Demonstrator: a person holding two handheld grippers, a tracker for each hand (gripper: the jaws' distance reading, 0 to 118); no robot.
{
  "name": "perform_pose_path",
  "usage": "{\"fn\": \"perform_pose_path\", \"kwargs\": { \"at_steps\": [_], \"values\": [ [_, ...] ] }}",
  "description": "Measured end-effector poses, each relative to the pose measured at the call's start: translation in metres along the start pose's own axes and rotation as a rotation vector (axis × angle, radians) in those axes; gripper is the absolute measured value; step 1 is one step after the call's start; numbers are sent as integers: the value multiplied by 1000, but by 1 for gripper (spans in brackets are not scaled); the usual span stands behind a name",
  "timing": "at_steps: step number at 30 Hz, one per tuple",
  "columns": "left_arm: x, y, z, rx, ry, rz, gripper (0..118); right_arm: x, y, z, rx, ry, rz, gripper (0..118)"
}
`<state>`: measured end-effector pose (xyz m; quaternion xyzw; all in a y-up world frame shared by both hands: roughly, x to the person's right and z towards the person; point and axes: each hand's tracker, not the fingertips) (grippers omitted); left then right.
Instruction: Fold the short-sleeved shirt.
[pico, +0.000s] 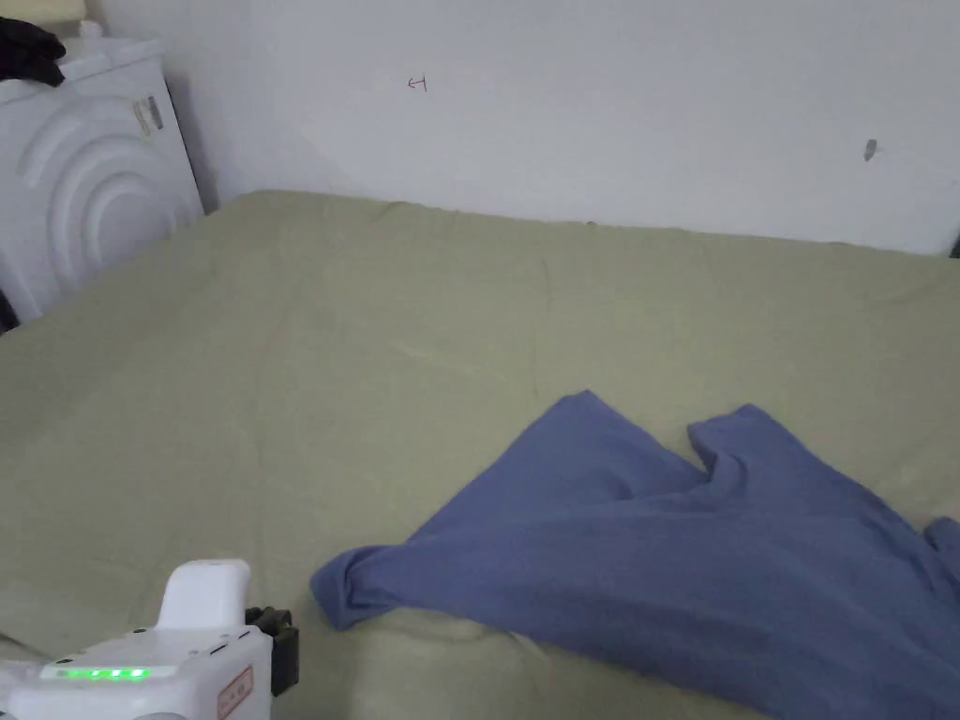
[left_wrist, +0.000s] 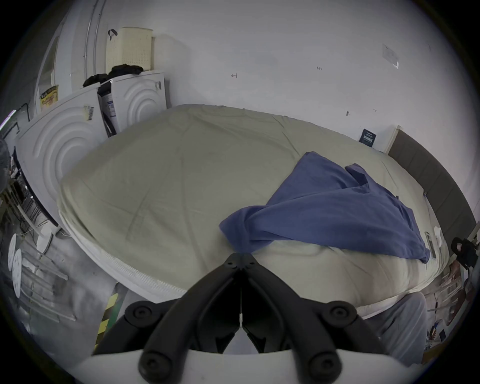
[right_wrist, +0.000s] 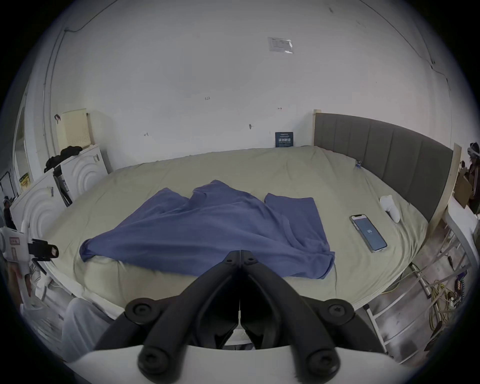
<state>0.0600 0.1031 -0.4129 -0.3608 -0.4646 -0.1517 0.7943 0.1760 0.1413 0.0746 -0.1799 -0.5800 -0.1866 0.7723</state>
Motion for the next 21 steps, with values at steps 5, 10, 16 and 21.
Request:
{"fn": "perform_pose_path", "kwargs": {
  "at_steps": [5, 10, 16, 21],
  "values": [
    [0, 7, -4, -27, -37, 33, 0, -5, -3, -12, -44, 10, 3, 0],
    [-2, 28, -51, -67, -41, 35, 117, -8, -8, -19, -85, 17, 6, 0],
    [-5, 55, -113, -119, -51, -32, 117, -10, -12, -33, -135, 6, -3, 0],
    [18, 56, -145, -166, -34, -79, 112, -12, -15, -44, -167, 6, 9, 0]
  ]
}}
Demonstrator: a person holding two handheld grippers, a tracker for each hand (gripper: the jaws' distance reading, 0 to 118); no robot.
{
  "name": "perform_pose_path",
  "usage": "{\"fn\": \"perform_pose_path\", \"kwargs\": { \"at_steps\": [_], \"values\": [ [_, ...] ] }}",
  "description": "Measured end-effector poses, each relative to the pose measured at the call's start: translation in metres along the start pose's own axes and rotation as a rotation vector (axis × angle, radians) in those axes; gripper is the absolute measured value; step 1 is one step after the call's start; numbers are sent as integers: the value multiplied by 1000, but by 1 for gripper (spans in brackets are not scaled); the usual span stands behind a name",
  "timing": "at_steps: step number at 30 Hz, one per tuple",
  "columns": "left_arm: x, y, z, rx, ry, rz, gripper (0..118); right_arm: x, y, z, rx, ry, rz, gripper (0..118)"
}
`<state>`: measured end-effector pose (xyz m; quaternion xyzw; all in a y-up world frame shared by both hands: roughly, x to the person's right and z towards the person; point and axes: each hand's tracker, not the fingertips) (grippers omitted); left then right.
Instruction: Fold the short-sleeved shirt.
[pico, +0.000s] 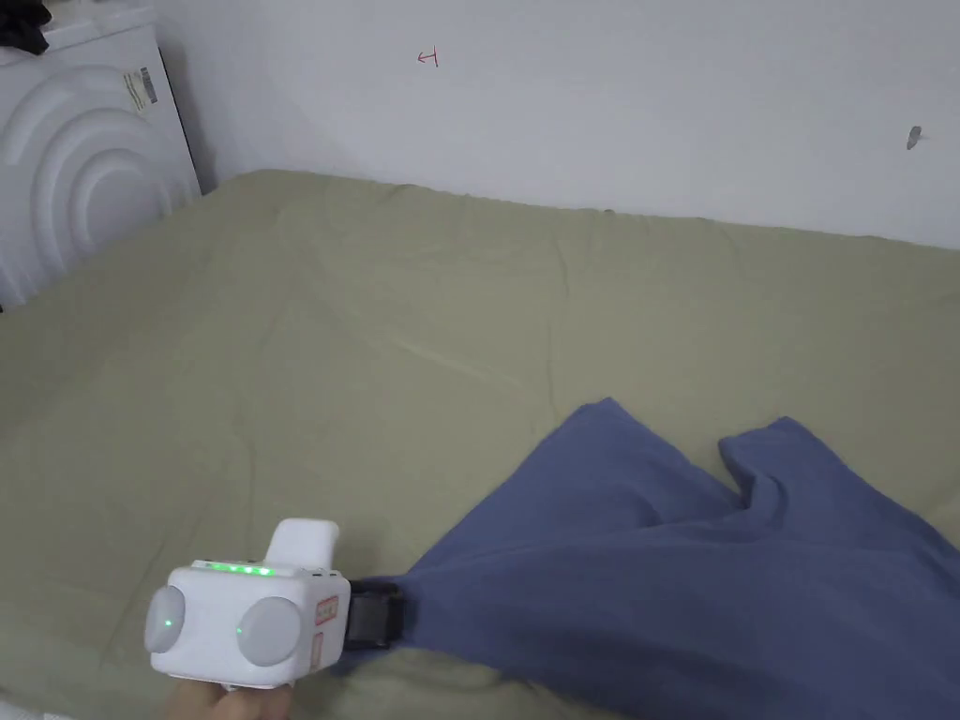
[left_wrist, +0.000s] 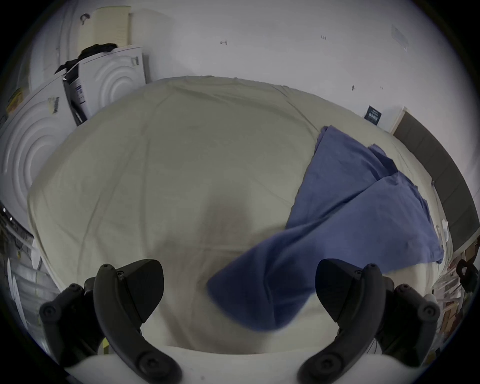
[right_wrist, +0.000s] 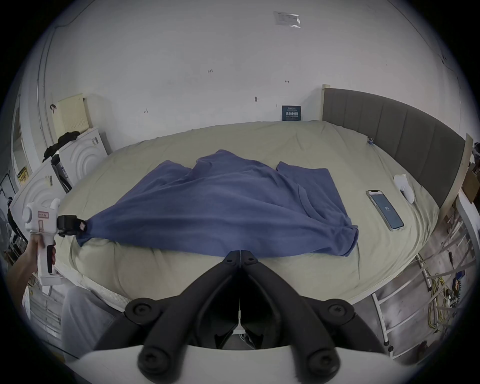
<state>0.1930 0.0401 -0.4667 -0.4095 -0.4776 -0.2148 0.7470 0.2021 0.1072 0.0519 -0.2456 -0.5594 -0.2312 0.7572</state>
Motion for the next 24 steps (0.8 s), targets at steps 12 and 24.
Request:
{"fn": "perform_pose_path", "kwargs": {
  "at_steps": [12, 24],
  "values": [
    [15, -5, 23, 32, -23, 16, 0, 6, 0, -9, -17, 33, 4, 0],
    [26, -11, 28, 18, -31, 25, 0, 33, 138, -149, -54, -28, 89, 1]
  ]
}}
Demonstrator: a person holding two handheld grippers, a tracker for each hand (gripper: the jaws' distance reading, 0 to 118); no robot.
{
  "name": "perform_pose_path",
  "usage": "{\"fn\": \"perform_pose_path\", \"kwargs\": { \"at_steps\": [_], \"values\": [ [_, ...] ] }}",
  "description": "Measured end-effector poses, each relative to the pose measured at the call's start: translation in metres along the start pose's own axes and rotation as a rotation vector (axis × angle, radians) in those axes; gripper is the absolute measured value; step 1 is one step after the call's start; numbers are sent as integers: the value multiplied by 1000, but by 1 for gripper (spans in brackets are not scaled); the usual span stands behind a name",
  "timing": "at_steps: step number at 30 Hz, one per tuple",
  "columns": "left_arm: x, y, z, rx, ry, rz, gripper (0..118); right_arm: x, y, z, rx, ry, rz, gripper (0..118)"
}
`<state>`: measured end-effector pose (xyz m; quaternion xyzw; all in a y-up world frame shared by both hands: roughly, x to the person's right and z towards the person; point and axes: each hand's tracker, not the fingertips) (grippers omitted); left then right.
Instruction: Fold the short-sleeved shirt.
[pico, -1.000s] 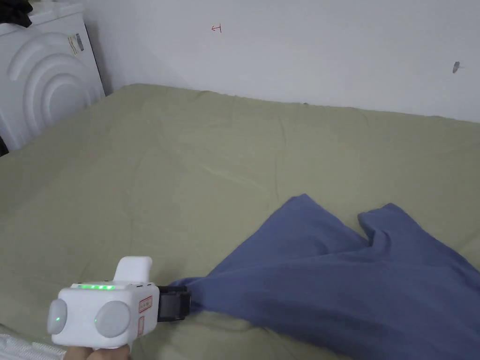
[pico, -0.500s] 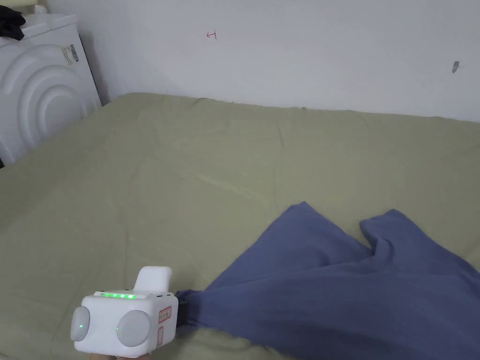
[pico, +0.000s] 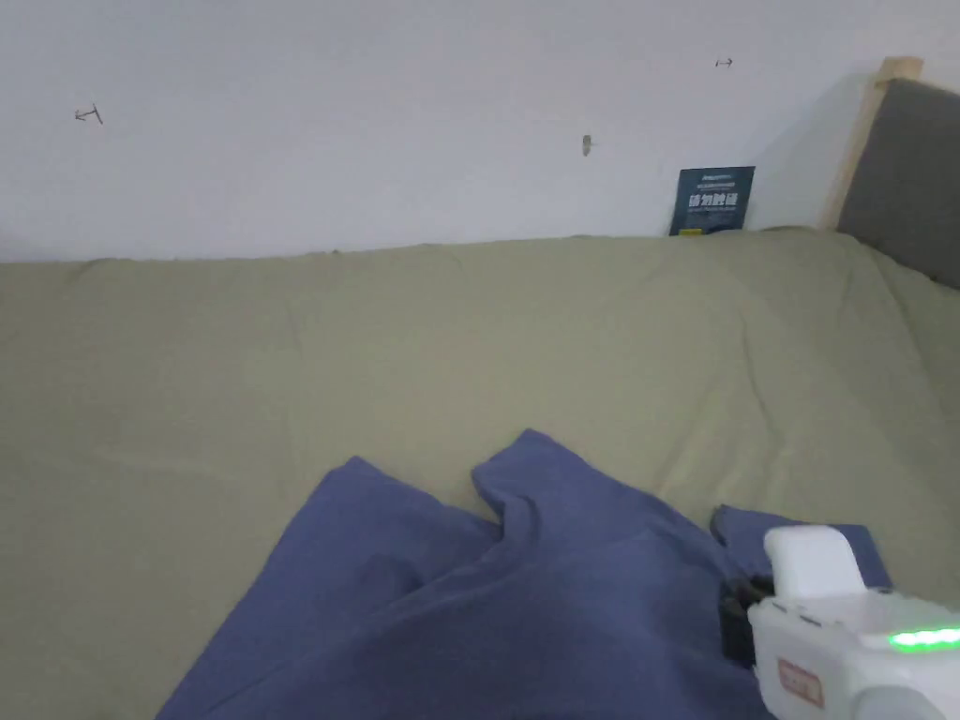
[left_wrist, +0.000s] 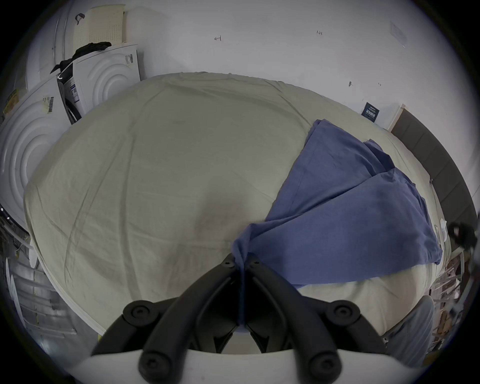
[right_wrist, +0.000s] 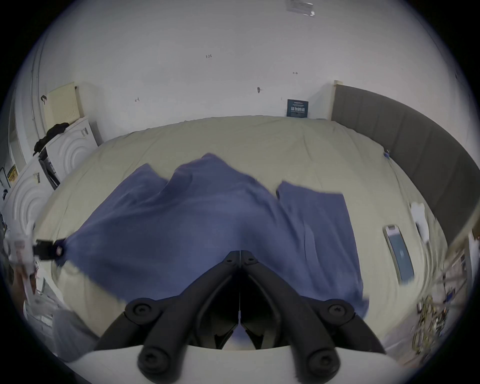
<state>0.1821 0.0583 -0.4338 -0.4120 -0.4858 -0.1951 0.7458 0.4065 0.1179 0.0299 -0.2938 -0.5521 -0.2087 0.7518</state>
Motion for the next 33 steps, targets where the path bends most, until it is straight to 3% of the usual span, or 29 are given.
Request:
{"fn": "perform_pose_path", "kwargs": {
  "at_steps": [1, 2, 3, 4, 5, 9, 13, 15, 16, 17, 18, 20, 21, 22, 24, 26, 33],
  "values": [
    [1, 0, 1, -2, -1, 1, 0, 3, 17, -17, -2, -4, 14, 3],
    [2, -1, 3, -4, -3, 6, 0, 6, 37, -41, -20, 1, 39, 17],
    [4, -1, 4, -7, -5, 9, 0, 9, 53, -62, -45, 1, 42, 48],
    [2, 2, 2, -13, -7, 10, 0, 11, 69, -84, -94, 1, 59, 104],
    [2, 4, 2, -15, -8, 10, 0, 15, 80, -111, -197, 14, 89, 118],
    [-5, 5, -3, -22, -19, 24, 0, 32, 81, -198, -246, -84, 160, 117],
    [-8, 5, -8, -27, -27, 38, 0, 26, 83, -231, -363, -38, 179, 117],
    [-8, 5, -7, -28, -28, 45, 0, 18, 76, -240, -449, -102, 233, 116],
    [-10, 6, -10, -33, -30, 39, 0, 21, 71, -243, -428, -69, 206, 115],
    [-11, 7, -11, -35, -29, 33, 0, 24, 72, -244, -434, -82, 125, 112],
    [-12, 7, -11, -36, -30, 27, 0, 15, 82, -232, -434, -72, 109, 108],
    [-12, 8, -12, -38, -30, 21, 0, 9, 80, -225, -408, -63, 184, 82],
    [-13, 8, -13, -39, -30, 21, 0, 5, 81, -219, -400, -50, 201, 54],
    [-13, 8, -13, -41, -31, 19, 0, -4, 91, -202, -373, -26, 222, 1],
    [-14, 9, -14, -44, -32, 24, 0, -13, 91, -185, -314, -95, 304, 2],
    [-14, 11, -13, -51, -28, 21, 0, -17, 98, -166, -305, -35, 287, 2],
    [-12, 27, 12, -10, -30, 37, 0, -3, 124, -45, -106, -5, 289, 2]
  ]
}}
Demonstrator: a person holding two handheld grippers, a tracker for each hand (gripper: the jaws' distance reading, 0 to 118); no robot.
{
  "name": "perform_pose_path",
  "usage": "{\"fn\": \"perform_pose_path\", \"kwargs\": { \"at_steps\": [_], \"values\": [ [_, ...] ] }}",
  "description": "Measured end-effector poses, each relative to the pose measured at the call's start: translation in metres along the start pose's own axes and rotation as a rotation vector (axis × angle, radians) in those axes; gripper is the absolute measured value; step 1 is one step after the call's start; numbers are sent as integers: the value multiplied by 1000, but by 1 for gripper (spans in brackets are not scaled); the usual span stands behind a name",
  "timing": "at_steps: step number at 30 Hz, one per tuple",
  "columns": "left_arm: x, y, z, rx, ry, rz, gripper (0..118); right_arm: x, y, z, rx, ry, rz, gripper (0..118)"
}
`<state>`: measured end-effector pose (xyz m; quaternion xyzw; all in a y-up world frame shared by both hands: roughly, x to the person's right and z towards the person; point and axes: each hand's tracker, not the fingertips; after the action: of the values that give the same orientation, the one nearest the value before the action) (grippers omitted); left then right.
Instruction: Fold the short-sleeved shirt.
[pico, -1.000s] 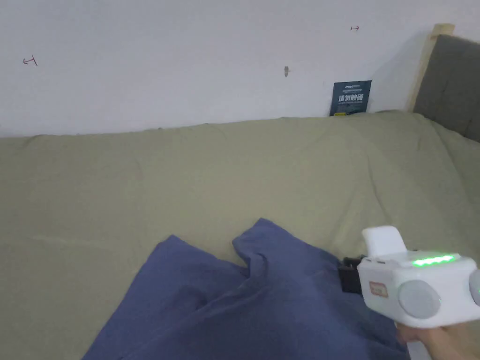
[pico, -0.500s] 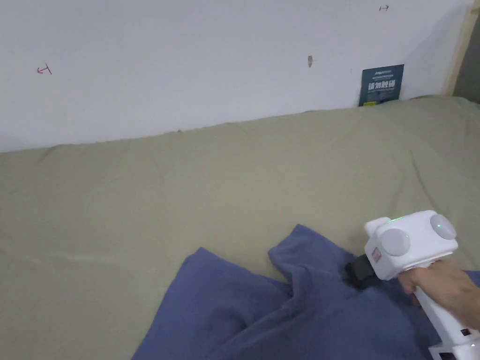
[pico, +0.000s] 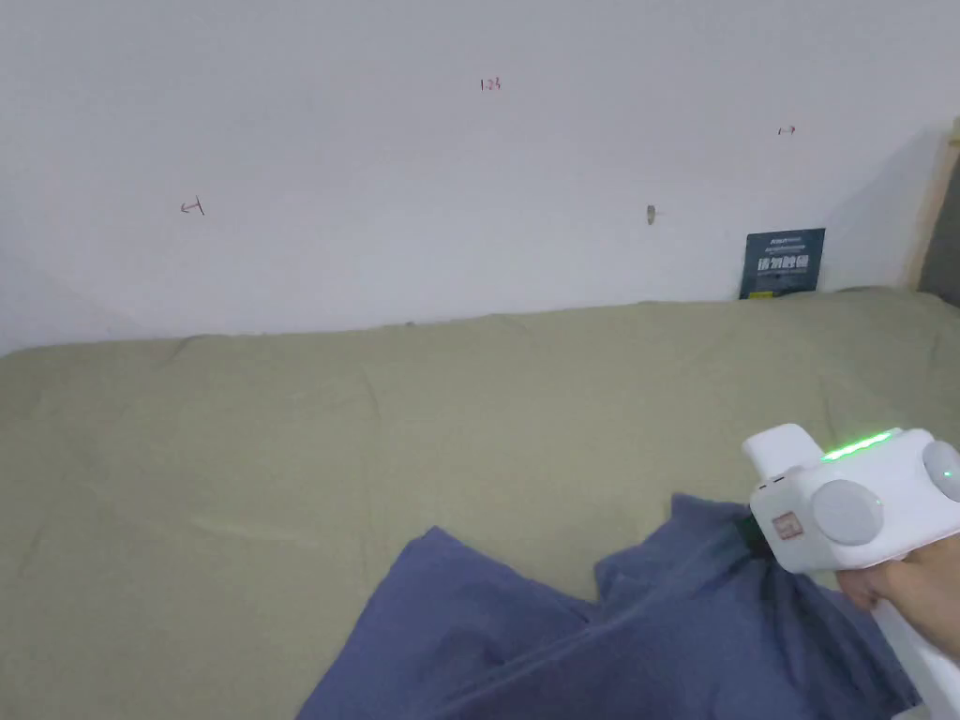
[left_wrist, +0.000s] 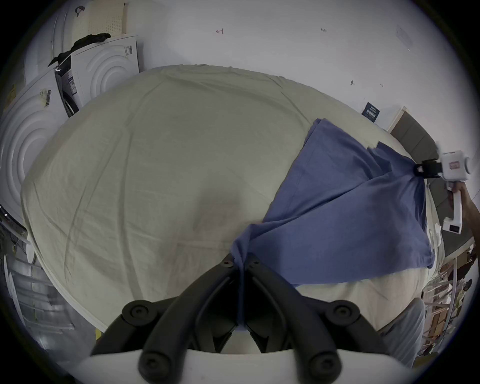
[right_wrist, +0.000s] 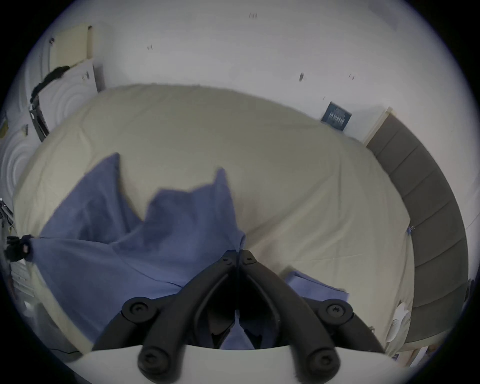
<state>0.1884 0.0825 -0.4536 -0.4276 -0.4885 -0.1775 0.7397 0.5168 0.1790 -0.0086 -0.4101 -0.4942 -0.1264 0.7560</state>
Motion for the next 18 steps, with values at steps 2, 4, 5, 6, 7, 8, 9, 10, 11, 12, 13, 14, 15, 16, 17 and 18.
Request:
{"fn": "perform_pose_path", "kwargs": {
  "at_steps": [2, 4, 5, 6, 7, 8, 9, 10, 11, 12, 13, 14, 15, 16, 17, 18],
  "values": [
    [4, 13, 14, 53, -23, 24, 0, 11, 1, 41, 66, 1, -10, 2],
    [11, 30, 32, 97, -36, 47, 0, 20, 3, 79, 133, -13, -27, 1],
    [16, 42, 43, 131, -51, 59, 0, 30, 5, 102, 176, -15, -35, 2],
    [20, 54, 55, 159, -60, 69, 0, 36, 8, 123, 206, -21, -47, 2],
    [27, 65, 67, 177, -59, 70, 0, 41, 10, 141, 237, -21, -62, 1],
    [34, 80, 82, 216, -71, 63, 0, 47, 13, 163, 269, -19, -83, 2],
    [40, 92, 95, 254, -78, 52, 0, 53, 14, 188, 305, -30, -94, 2],
    [47, 103, 108, 276, -65, 35, 0, 57, 16, 204, 327, -36, -94, 2],
    [59, 115, 126, 307, -65, 20, 0, 62, 18, 227, 363, -50, -110, 2],
    [68, 127, 142, 338, -74, 5, 0, 66, 20, 246, 393, -58, -119, 2],
    [75, 138, 154, 359, -72, -9, 0, 73, 21, 260, 412, -68, -117, 2],
    [83, 151, 169, 387, -58, -29, 0, 77, 23, 276, 430, -84, -124, 2],
    [92, 161, 183, 417, -55, -52, 0, 80, 25, 290, 450, -94, -135, 1],
    [99, 170, 195, 437, -49, -64, 0, 83, 26, 301, 465, -93, -140, 1],
    [105, 180, 209, 461, -47, -59, 0, 90, 27, 310, 489, -99, -153, 1],
    [112, 189, 223, 472, -38, -82, 0, 95, 30, 320, 503, -110, -162, 1]
  ]
}}
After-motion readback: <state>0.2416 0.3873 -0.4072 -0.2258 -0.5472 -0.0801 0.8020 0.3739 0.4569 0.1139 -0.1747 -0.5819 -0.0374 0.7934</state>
